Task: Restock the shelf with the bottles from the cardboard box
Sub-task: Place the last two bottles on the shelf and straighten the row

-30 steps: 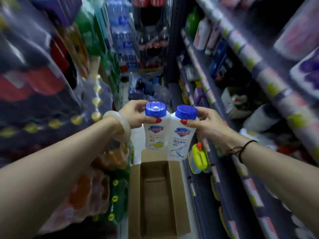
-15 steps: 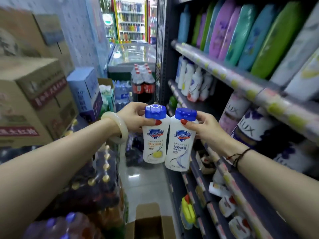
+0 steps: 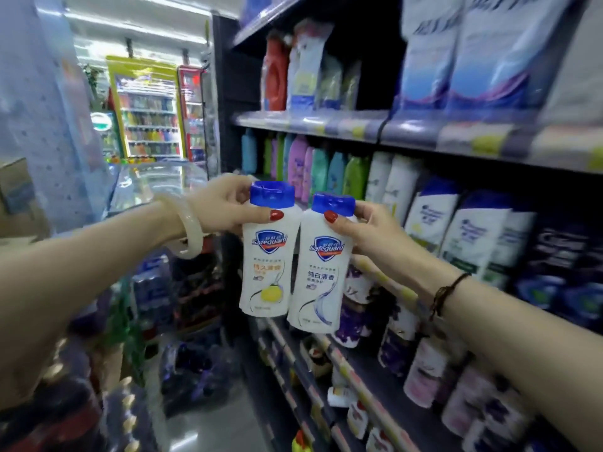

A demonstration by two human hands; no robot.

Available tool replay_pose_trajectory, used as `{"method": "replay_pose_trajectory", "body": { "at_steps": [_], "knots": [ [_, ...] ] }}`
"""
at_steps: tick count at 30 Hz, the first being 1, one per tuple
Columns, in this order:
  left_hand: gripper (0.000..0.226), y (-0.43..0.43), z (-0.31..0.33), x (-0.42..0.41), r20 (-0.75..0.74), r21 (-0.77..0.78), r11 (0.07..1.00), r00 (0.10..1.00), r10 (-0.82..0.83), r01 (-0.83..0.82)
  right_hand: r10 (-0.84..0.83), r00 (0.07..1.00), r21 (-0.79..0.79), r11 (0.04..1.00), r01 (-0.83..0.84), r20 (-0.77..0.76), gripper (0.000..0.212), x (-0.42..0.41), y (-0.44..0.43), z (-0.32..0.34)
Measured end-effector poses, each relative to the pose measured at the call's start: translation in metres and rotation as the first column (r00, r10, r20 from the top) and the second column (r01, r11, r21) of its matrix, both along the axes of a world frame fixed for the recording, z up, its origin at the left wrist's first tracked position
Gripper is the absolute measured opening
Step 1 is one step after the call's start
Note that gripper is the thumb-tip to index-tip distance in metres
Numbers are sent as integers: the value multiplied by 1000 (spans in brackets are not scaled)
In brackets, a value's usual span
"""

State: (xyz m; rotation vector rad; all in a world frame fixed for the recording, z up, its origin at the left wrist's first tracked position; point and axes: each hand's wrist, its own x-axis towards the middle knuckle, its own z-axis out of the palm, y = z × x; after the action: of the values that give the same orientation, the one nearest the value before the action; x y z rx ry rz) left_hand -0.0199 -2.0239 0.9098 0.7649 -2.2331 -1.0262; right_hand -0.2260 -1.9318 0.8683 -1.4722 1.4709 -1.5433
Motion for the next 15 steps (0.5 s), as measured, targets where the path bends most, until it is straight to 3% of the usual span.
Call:
{"method": "replay_pose_trajectory", "body": {
  "at_steps": [4, 7, 9, 15],
  "knots": [
    [17, 27, 34, -21, -24, -89, 988, 991, -132, 129, -120, 990, -59, 992, 116, -71, 6, -11, 48, 38],
    [34, 49, 52, -41, -8, -152, 965, 976, -218, 214, -217, 970, -81, 975, 208, -114, 17, -22, 90, 59],
    [31, 66, 60, -56, -12, -176, 942, 956, -292, 285, -276, 951, -82, 960, 267, -138, 27, -28, 121, 69],
    [12, 128, 82, -104, -57, -199, 856, 866, -497, 477, -431, 897, -117, 900, 419, -101, 28, -42, 215, 90]
  ]
}}
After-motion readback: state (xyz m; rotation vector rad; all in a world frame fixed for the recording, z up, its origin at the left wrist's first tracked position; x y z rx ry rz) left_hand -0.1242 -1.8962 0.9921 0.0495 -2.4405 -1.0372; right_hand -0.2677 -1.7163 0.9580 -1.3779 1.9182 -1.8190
